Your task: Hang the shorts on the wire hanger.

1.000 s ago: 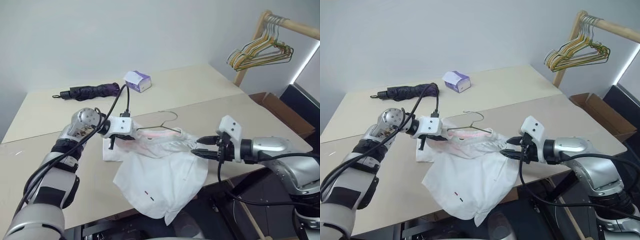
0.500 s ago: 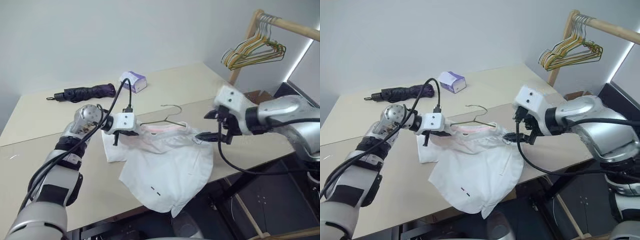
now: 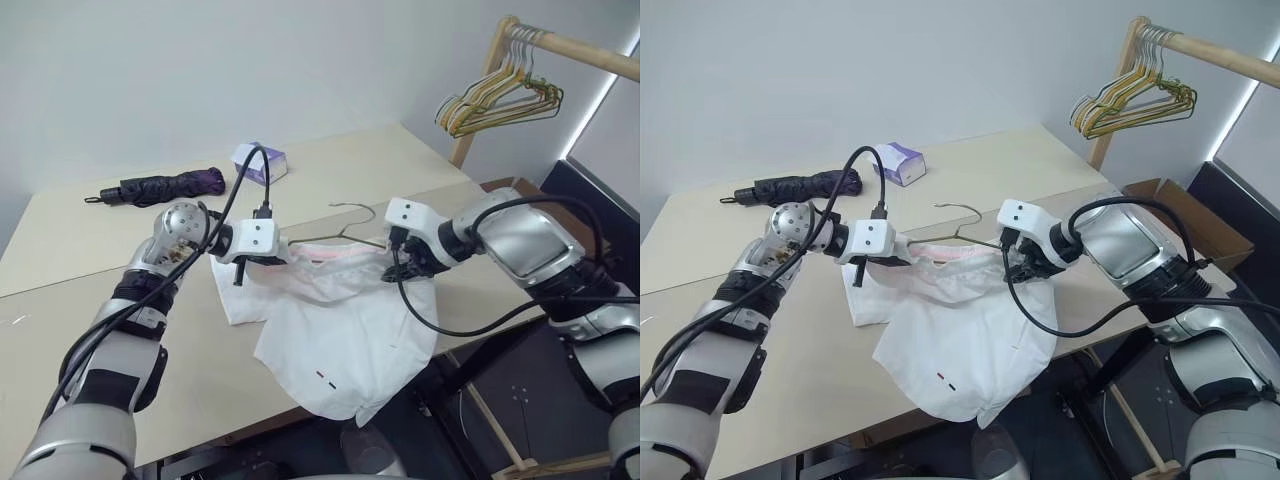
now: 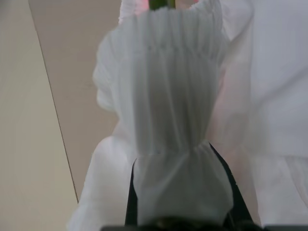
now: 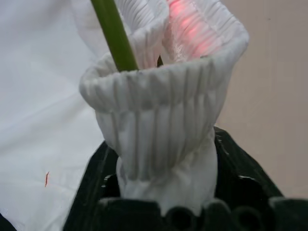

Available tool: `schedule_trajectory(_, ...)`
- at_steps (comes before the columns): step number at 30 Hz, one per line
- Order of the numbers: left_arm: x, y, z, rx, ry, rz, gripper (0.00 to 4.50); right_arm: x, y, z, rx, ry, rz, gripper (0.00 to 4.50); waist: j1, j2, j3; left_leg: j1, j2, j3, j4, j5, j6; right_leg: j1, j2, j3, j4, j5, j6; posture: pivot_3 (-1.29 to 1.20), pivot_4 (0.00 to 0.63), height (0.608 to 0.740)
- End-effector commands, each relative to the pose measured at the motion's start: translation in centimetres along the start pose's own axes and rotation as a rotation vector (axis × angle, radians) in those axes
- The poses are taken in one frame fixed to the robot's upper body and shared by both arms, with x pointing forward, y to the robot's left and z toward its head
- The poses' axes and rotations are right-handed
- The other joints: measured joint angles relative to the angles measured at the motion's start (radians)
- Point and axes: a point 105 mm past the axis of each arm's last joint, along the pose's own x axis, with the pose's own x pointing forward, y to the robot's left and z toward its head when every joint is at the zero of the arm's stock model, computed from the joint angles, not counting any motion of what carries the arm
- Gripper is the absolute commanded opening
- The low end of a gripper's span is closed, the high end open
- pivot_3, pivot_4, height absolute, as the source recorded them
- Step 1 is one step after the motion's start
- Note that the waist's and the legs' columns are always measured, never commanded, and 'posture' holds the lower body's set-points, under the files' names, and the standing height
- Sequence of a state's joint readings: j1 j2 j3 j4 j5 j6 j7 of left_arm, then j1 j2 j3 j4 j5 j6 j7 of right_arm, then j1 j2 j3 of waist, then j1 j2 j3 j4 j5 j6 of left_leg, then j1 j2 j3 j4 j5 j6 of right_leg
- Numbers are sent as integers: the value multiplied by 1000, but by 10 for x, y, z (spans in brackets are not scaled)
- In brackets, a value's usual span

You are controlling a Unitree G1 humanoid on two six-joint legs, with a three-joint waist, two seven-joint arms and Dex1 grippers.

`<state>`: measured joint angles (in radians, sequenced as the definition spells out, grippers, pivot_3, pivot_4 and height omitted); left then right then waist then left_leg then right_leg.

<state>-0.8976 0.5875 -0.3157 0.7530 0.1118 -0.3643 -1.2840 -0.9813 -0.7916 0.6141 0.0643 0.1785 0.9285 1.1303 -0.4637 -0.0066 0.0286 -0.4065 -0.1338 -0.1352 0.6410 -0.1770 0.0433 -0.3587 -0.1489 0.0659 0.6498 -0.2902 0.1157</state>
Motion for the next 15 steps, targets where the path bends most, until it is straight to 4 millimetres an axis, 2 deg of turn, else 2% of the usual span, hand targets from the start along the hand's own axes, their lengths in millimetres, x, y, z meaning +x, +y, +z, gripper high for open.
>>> schedule_trajectory(1, -12, 12, 9, 27, -27, 55, 0, -9, -4, 13, -52, -33, -14, 787, 2, 0, 0, 0, 0, 0, 0, 0, 0, 0, 0, 0, 0, 0, 0, -389, 0, 740)
schedule_trajectory(3, -12, 11, 10, 31, -28, 48, 0, -10, -2, 14, -55, -47, -3, 164, 3, 0, 0, 0, 0, 0, 0, 0, 0, 0, 0, 0, 0, 0, 1, -390, 0, 740)
schedule_trajectory(4, -12, 11, 10, 33, -29, 44, 0, -11, -1, 14, -56, -52, 4, 3, 2, 0, 0, 0, 0, 0, 0, 0, 0, 0, 0, 0, 0, 0, 1, -390, 0, 740)
schedule_trajectory(10, -16, 13, 18, 13, -101, 45, 0, -16, 9, 10, -24, -92, 46, 3, 9, 0, 0, 0, 0, 0, 0, 0, 0, 0, 0, 0, 0, 0, 1, -395, 0, 740)
schedule_trajectory(11, -17, 13, 20, 5, -114, 46, 607, -17, 10, 9, -14, -100, 47, 0, 10, 0, 0, 0, 0, 0, 0, 0, 0, 0, 0, 0, 0, 0, 1, -396, 0, 740)
schedule_trajectory(15, -26, 16, 22, -33, -168, 62, 1772, -25, 18, -2, 76, -125, 65, 0, 9, 0, 0, 0, 0, 0, 0, 0, 0, 0, 0, 0, 0, 0, 1, -402, 0, 740)
